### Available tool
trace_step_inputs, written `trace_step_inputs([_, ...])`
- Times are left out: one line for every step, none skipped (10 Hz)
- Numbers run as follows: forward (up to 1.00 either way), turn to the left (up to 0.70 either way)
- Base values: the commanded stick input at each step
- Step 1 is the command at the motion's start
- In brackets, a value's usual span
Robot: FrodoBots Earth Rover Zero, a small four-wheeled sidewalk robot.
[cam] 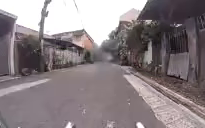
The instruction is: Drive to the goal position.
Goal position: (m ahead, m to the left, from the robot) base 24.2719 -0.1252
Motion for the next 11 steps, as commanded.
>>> trace_step_inputs([0.7, 0.0])
trace_step_inputs([0.7, 0.0])
trace_step_inputs([0.7, 0.0])
trace_step_inputs([0.7, 0.0])
trace_step_inputs([0.7, 0.0])
trace_step_inputs([0.7, 0.0])
trace_step_inputs([0.7, 0.0])
trace_step_inputs([0.7, 0.0])
trace_step_inputs([0.7, 0.0])
trace_step_inputs([0.7, 0.0])
trace_step_inputs([0.7, 0.0])
